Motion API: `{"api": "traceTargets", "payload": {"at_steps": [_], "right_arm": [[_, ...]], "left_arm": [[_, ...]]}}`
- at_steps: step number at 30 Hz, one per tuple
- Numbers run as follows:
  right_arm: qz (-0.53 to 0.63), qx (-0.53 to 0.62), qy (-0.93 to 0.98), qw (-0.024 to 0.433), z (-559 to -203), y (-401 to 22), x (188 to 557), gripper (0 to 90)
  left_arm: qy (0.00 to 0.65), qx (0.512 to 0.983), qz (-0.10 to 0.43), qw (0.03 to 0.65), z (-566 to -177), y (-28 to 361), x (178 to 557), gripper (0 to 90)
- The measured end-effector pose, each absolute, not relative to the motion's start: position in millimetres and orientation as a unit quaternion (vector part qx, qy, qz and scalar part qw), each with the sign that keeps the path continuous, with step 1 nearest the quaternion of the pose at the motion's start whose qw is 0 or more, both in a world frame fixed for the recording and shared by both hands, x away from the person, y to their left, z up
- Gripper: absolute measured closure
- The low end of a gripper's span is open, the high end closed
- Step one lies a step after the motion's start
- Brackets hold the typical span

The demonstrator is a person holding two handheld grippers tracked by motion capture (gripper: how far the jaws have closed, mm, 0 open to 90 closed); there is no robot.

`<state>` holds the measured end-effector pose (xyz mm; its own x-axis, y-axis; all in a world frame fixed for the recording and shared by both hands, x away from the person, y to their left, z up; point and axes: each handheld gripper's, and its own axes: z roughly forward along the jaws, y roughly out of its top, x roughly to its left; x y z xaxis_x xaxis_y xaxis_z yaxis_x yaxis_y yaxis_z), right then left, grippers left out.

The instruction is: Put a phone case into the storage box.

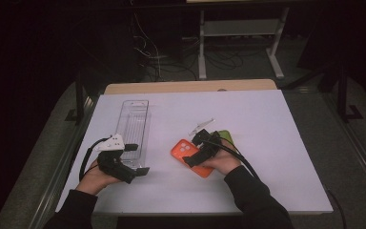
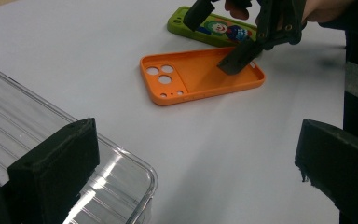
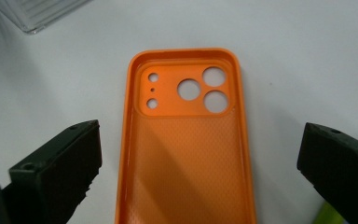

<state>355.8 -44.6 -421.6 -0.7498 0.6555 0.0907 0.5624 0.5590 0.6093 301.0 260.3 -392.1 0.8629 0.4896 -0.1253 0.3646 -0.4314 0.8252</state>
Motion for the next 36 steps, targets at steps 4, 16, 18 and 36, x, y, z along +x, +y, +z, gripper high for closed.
{"api": "traceTargets", "payload": {"at_steps": [4, 16, 18, 36], "right_arm": [[0.312, 0.343, 0.883, 0.071, -429.1, -42.1, 354.5, 0.0], [0.3, 0.334, 0.89, 0.076, -444.1, -38.5, 351.6, 5.6], [0.299, 0.339, 0.889, 0.07, -444.8, -37.6, 350.4, 6.5], [0.286, 0.34, 0.891, 0.095, -443.7, -36.0, 345.3, 14.5]], "left_arm": [[0.254, 0.842, 0.066, 0.471, -392.2, 259.8, 300.5, 0.0], [0.252, 0.844, 0.066, 0.468, -392.5, 260.4, 301.1, 0.0], [0.251, 0.844, 0.066, 0.469, -392.4, 260.9, 301.3, 0.0], [0.252, 0.845, 0.065, 0.468, -392.9, 260.1, 301.1, 0.0]]}}
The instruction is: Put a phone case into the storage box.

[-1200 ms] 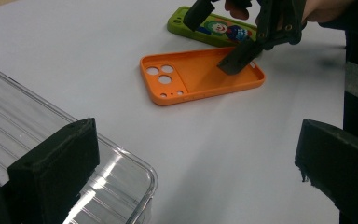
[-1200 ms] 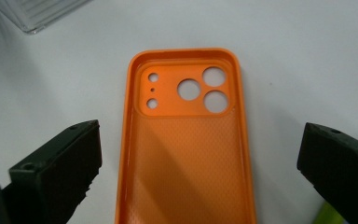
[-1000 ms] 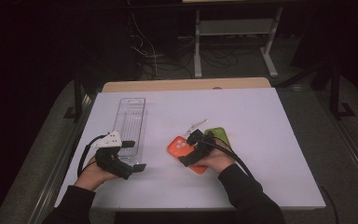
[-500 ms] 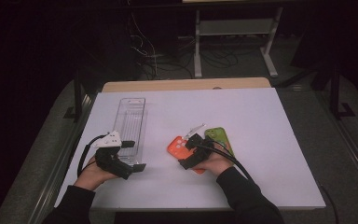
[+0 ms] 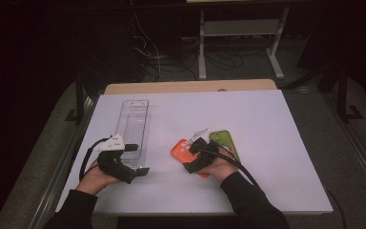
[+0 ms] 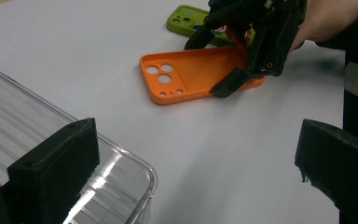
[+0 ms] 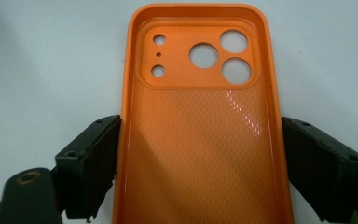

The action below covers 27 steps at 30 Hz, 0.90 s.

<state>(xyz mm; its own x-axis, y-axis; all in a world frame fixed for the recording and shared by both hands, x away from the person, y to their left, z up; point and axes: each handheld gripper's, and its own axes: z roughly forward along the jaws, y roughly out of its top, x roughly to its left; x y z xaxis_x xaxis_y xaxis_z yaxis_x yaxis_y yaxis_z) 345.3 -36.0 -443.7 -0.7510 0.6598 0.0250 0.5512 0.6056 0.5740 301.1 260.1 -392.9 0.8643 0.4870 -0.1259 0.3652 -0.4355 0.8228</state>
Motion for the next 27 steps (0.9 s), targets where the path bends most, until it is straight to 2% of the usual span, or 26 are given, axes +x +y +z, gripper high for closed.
{"api": "traceTargets", "payload": {"at_steps": [12, 27], "right_arm": [[0.279, 0.343, 0.893, 0.087, -439.4, -35.7, 346.7, 15.1], [0.297, 0.319, 0.897, 0.067, -398.2, -63.1, 353.9, 15.0]], "left_arm": [[0.254, 0.842, 0.064, 0.472, -392.0, 261.2, 301.8, 0.0], [0.24, 0.845, 0.047, 0.475, -378.7, 253.0, 310.3, 0.0]]}}
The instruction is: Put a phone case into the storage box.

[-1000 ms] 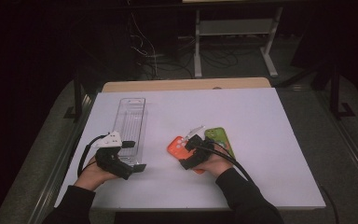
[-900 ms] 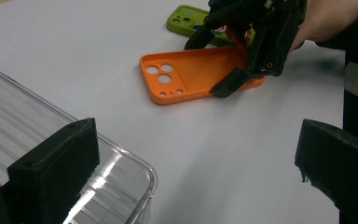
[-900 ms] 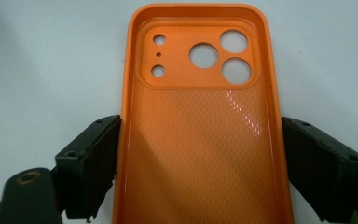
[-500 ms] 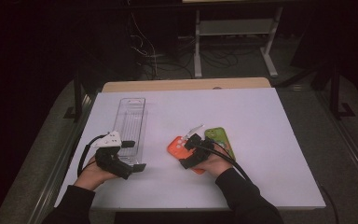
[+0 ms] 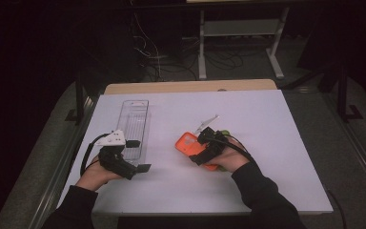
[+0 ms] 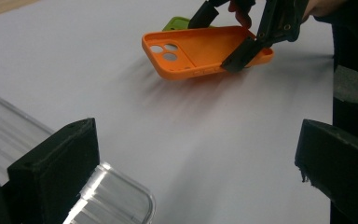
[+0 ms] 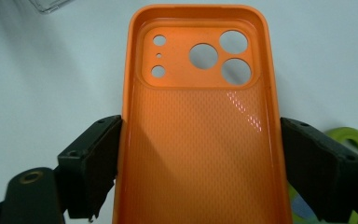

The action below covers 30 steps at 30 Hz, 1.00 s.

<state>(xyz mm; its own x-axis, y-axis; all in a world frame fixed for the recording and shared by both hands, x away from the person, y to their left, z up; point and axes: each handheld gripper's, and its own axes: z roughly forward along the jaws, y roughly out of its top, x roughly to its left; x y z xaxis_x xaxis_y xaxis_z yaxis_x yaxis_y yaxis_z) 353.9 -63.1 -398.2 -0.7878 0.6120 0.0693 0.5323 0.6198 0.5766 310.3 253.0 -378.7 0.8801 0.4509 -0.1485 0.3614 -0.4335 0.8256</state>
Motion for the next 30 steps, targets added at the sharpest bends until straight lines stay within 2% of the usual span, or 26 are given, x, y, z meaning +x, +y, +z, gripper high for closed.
{"api": "traceTargets", "payload": {"at_steps": [16, 30], "right_arm": [[0.316, 0.287, 0.901, 0.077, -369.2, -106.1, 369.1, 15.0], [0.313, 0.23, 0.919, 0.07, -372.5, -121.8, 362.7, 15.0]], "left_arm": [[0.191, 0.864, 0.025, 0.464, -359.5, 209.2, 339.5, 0.0], [0.126, 0.884, 0.006, 0.449, -357.9, 158.1, 360.3, 0.0]]}}
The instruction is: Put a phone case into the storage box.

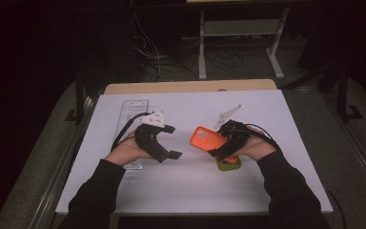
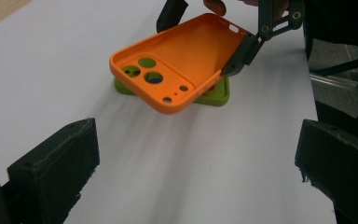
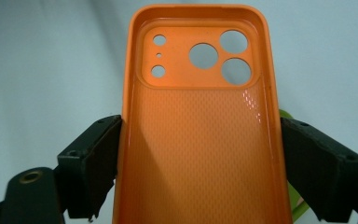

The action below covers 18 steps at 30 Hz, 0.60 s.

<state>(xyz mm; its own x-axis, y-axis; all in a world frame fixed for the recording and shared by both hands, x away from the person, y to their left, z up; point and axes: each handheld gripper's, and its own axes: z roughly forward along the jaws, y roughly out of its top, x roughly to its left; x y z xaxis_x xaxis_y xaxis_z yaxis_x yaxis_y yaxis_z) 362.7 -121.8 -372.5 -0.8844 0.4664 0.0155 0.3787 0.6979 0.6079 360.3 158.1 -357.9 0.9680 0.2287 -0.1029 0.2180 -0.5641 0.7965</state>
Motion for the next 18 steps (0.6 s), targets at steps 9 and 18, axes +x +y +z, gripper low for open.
{"api": "traceTargets", "payload": {"at_steps": [9, 18], "right_arm": [[0.315, 0.195, 0.926, 0.068, -373.2, -126.9, 358.1, 15.0], [0.321, 0.144, 0.935, 0.036, -374.0, -116.7, 347.7, 14.9]], "left_arm": [[0.102, 0.889, -0.001, 0.446, -359.5, 149.0, 351.4, 0.0], [0.087, 0.893, -0.008, 0.442, -360.6, 142.0, 344.2, 0.0]]}}
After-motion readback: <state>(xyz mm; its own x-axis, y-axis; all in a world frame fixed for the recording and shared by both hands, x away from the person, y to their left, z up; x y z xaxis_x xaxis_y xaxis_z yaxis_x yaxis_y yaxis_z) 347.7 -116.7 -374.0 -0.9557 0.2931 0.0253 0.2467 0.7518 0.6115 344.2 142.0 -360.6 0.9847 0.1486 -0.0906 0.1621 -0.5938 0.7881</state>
